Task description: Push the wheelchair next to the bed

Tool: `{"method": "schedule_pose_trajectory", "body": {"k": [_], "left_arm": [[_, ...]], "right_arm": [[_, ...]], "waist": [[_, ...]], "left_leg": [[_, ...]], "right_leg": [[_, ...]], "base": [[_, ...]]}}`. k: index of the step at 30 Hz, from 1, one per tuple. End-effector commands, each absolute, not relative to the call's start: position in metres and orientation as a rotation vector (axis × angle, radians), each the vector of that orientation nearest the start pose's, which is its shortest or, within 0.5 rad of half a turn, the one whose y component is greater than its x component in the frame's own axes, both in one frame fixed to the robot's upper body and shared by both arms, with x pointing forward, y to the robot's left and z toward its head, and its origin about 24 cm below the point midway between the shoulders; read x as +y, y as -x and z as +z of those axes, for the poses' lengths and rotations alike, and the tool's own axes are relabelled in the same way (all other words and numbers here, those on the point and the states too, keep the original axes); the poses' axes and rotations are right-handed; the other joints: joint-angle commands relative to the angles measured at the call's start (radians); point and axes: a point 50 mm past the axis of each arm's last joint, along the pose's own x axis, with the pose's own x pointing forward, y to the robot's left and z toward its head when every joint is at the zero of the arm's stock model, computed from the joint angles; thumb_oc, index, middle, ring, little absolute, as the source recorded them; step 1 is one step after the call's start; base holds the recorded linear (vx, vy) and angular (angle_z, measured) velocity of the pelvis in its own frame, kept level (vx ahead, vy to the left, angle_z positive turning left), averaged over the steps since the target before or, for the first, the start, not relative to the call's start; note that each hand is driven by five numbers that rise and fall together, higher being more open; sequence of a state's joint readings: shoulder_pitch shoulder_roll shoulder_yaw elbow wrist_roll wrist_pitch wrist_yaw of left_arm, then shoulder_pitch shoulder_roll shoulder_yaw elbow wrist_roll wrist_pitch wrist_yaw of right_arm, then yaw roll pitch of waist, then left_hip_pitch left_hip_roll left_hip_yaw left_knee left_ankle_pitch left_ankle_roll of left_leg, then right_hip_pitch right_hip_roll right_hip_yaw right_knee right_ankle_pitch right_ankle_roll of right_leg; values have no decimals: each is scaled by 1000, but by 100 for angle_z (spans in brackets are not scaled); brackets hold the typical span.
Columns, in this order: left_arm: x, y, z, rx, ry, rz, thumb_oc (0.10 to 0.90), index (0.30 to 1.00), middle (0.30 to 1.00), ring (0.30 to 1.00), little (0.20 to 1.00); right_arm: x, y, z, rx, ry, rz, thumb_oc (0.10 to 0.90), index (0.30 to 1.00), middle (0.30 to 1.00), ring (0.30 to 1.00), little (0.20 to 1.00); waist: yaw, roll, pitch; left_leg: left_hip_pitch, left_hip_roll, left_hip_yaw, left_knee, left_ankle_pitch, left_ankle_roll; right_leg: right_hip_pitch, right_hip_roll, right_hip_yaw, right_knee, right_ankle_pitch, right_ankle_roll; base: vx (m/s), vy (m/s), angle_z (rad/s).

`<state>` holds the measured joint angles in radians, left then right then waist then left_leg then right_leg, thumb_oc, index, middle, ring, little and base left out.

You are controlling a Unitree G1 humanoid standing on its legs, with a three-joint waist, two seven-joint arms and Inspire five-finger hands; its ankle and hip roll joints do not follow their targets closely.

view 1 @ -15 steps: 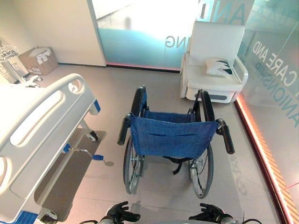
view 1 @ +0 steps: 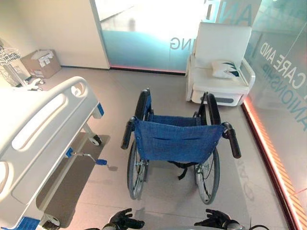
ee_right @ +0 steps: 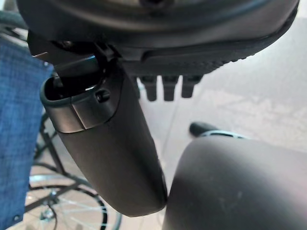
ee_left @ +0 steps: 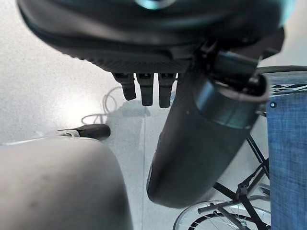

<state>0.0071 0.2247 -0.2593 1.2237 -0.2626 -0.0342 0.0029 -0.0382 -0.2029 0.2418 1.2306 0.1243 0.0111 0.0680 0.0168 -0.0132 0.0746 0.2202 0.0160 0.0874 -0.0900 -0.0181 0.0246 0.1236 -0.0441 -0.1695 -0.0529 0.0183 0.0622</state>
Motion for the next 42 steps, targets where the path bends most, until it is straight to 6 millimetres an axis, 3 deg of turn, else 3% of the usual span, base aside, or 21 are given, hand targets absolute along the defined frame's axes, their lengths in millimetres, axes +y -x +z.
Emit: {"method": "schedule_pose_trajectory", "body": {"k": [1, 14, 19, 26, 29, 31, 32, 34, 35, 40, 42], "left_arm": [[204, -110, -163, 1179, -120, 93, 800, 900, 900, 900, 900], [211, -104, -164, 1223, -197, 132, 800, 900, 900, 900, 900], [230, -109, -158, 1172, -275, 194, 800, 900, 900, 900, 900], [277, -128, -138, 1083, -351, 312, 800, 900, 900, 900, 900], [300, -136, -126, 1039, -351, 381, 800, 900, 900, 900, 900], [306, -139, -122, 1026, -351, 396, 800, 900, 900, 900, 900], [320, -145, -113, 992, -346, 430, 800, 900, 900, 900, 900], [326, -148, -108, 972, -349, 446, 800, 900, 900, 900, 900], [340, -158, -95, 928, -352, 483, 800, 900, 900, 900, 900], [364, -183, -65, 812, -351, 565, 800, 900, 900, 900, 900], [380, -202, -38, 714, -328, 628, 800, 900, 900, 900, 900]], "right_arm": [[-200, -113, -163, 1199, 226, 117, 800, 900, 900, 900, 900], [-205, -112, -162, 1199, 158, 28, 800, 900, 900, 900, 900], [-223, -110, -160, 1203, 146, -74, 800, 900, 900, 900, 900], [-275, -117, -144, 1153, 123, -312, 800, 900, 900, 900, 900], [-312, -125, -126, 1081, 110, -447, 800, 900, 900, 900, 900], [-322, -128, -120, 1057, 110, -483, 800, 900, 900, 900, 900], [-341, -134, -107, 1013, 120, -538, 800, 900, 900, 900, 900], [-351, -138, -99, 983, 135, -565, 800, 900, 900, 900, 900], [-373, -146, -81, 944, 166, -612, 800, 900, 900, 900, 900], [-406, -162, -45, 855, 244, -725, 800, 900, 900, 900, 900], [-426, -176, -15, 754, 270, -816, 800, 900, 900, 900, 900]], "waist": [[-10, -2, 33], [-9, -8, 37], [-10, -17, 42], [-10, -31, 58], [-12, -35, 61], [-12, -35, 60], [-15, -35, 58], [-16, -34, 56], [-19, -31, 52], [-24, -25, 48], [-25, -21, 47]], "left_leg": [[-17, -75, 32, 3, -21, 28], [-16, -73, 37, 3, -21, 29], [-16, -70, 43, 3, -20, 28], [-18, -59, 56, 5, -21, 27], [-20, -52, 63, 5, -23, 27], [-20, -51, 65, 3, -24, 28], [-22, -50, 68, 3, -26, 27], [-23, -49, 69, 3, -27, 27], [-26, -49, 71, 3, -29, 26], [-32, -49, 75, 3, -29, 23], [-35, -50, 76, 3, -27, 20]], "right_leg": [[36, 22, -21, 19, -6, -1], [37, 21, -19, 16, -1, 2], [33, 22, -14, 18, 4, 7], [23, 23, -5, 23, 14, 18], [14, 23, 1, 23, 23, 25], [13, 23, 3, 21, 26, 27], [11, 23, 7, 16, 30, 29], [11, 23, 9, 14, 31, 30], [8, 22, 12, 8, 35, 32], [6, 18, 16, -1, 41, 35], [6, 16, 17, -5, 42, 36]], "base": [[0, 0, 0], [0, 0, 0], [-2, -7, 0], [-13, -35, -1], [-13, -36, -3], [-5, -13, -6], [-5, 0, -10], [-5, 13, -14], [-4, 22, -9], [-14, 27, -7], [-14, 38, -5]]}}
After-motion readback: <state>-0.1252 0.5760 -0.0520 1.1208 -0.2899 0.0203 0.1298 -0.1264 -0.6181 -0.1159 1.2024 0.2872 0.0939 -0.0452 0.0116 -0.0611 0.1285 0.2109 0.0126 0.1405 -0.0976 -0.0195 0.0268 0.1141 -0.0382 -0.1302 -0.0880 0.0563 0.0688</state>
